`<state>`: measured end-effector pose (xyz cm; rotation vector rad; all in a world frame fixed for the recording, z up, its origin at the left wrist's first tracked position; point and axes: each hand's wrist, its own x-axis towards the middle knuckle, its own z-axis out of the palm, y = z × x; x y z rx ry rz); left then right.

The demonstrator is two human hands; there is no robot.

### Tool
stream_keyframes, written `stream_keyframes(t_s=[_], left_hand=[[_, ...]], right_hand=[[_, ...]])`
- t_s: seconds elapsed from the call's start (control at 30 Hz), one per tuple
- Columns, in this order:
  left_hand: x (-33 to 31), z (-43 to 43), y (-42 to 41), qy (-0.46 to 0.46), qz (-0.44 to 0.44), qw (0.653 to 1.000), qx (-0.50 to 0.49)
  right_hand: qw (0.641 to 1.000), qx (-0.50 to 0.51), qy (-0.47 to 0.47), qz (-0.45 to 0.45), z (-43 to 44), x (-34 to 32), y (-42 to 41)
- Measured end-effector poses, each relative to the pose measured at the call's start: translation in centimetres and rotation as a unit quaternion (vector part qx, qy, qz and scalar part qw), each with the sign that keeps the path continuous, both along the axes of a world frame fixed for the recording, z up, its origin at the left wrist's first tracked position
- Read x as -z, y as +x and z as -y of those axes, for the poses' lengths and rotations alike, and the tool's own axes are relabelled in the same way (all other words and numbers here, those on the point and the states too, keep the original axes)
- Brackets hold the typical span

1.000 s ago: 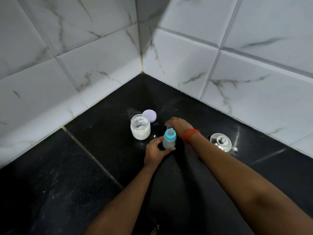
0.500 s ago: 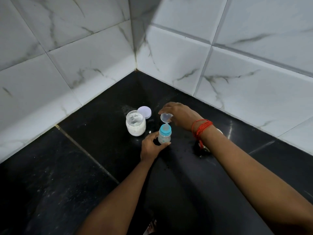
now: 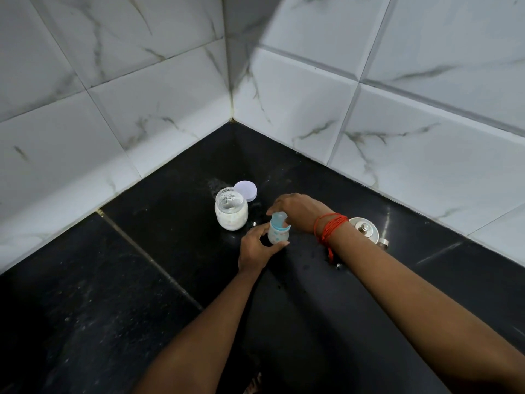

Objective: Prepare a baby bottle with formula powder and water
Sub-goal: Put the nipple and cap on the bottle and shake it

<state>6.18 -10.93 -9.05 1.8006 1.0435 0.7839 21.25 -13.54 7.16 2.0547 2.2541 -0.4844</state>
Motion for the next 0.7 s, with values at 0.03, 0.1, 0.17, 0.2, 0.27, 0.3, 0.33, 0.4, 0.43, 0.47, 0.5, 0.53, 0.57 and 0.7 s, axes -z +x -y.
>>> stream_keyframes(t_s=[0.03,0.1,0.17,0.2,0.27,0.3,0.33,0.4,0.43,0.47,0.5,0.53,0.57,0.7], left_hand=[[0.0,0.0,0.0,-0.001,0.002,1.0,-0.001],[0.2,-0.1,0.1,-0.007,0.006,1.0,0.0],[0.4,0.0,0.0,-0.01,0.005,1.0,-0.006],[0.6,-0.1,0.1,-0.014,0.005,1.0,-0.006],[0.9,-0.2,0.2,-0.018,0.009,1.0,-0.004],[0.9,-0.2,0.2,-0.017,0.011,1.0,-0.005],[0.8,-0.2,0.2,-0.019,0.012,1.0,-0.001],[0.7,-0.3,0.1,-0.025,0.009,1.0,0.011],[0.7,-0.3,0.0,-0.022,0.009,1.0,0.015],[0.7,-0.3,-0.1,-0.016,0.008,1.0,0.017],[0.7,-0.3,-0.2,-0.012,0.01,1.0,0.018],[0.6,-0.4,-0.2,-0.009,0.013,1.0,0.018],[0.8,-0.5,-0.1,-0.008,0.013,1.0,0.018],[1.4,-0.5,-0.9,0.02,-0.058,0.996,0.06]], right_hand=[[1.0,0.003,-0.002,0.005,-0.1,0.1,0.0],[1.0,0.008,0.005,0.01,0.0,0.2,0.1],[0.999,0.028,0.026,0.0,0.6,0.7,0.0],[0.998,0.043,0.039,-0.018,0.9,0.9,0.0],[0.993,0.07,0.072,-0.055,1.6,2.1,-0.2],[0.991,0.08,0.082,-0.062,1.7,2.6,-0.2],[0.99,0.092,0.085,-0.072,1.9,3.3,-0.2],[0.976,0.136,0.086,-0.145,2.2,4.8,-0.4],[0.958,0.173,0.086,-0.211,2.6,5.7,-0.6],[0.928,0.218,0.091,-0.288,3.0,6.6,-0.9],[0.89,0.264,0.099,-0.358,3.3,7.4,-1.4],[0.851,0.3,0.114,-0.415,3.6,8.3,-1.7],[0.817,0.327,0.128,-0.458,3.6,9.3,-1.9],[0.773,0.343,0.169,-0.507,3.5,10.6,-2.8]])
